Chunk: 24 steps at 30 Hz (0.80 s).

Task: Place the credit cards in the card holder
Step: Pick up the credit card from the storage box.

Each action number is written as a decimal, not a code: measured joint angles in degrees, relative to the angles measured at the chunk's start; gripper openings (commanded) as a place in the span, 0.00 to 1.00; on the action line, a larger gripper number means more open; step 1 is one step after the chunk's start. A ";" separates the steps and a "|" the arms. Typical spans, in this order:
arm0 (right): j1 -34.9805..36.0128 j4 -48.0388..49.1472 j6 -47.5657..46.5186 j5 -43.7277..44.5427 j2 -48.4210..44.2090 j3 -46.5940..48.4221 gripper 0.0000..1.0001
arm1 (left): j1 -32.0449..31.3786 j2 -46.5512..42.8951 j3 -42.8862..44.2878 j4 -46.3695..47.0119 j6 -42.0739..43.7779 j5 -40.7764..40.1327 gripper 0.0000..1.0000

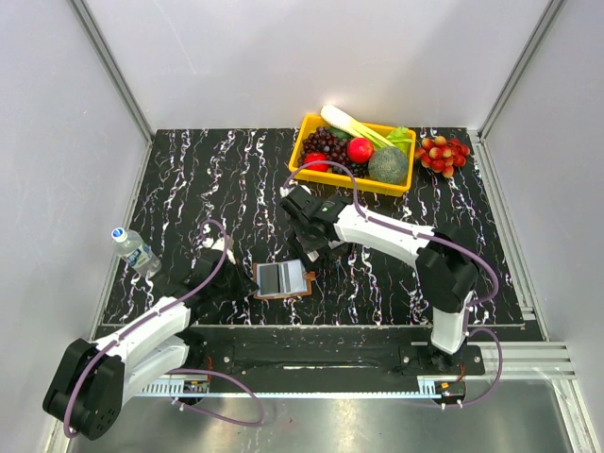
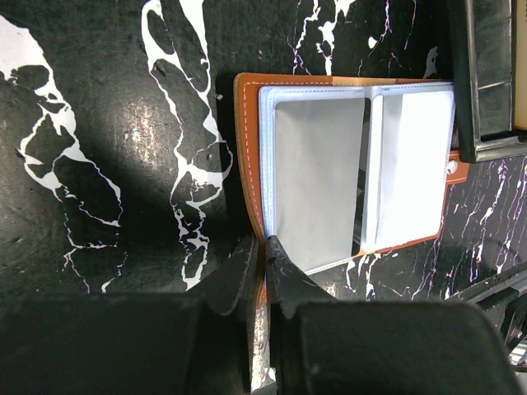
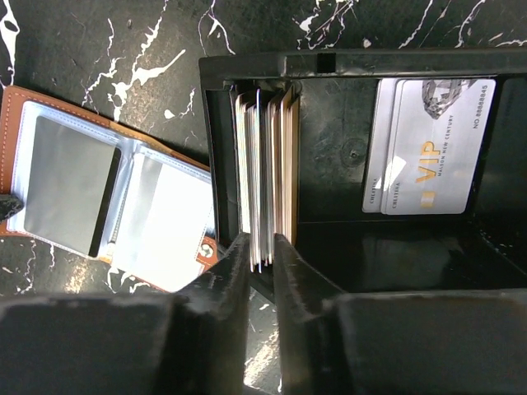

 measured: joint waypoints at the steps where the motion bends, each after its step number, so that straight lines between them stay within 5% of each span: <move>1: 0.04 -0.02 -0.20 0.00 0.28 0.11 0.17 | 0.00 0.02 0.00 0.00 0.00 0.00 0.08; 9: 0.15 -0.63 -0.61 0.11 1.97 0.70 0.20 | 0.00 0.02 0.00 0.00 0.00 0.02 0.08; 14: 0.26 -0.81 -0.87 0.61 2.47 1.29 0.11 | 0.00 0.02 0.00 0.00 0.00 0.02 0.08; 16: 0.33 -0.79 -0.92 0.87 2.49 1.29 0.00 | 0.00 0.02 0.00 0.00 0.00 0.00 0.08; 24: 0.48 -1.42 -1.07 2.12 2.54 1.40 0.00 | 0.00 0.02 0.00 0.00 0.02 0.02 0.08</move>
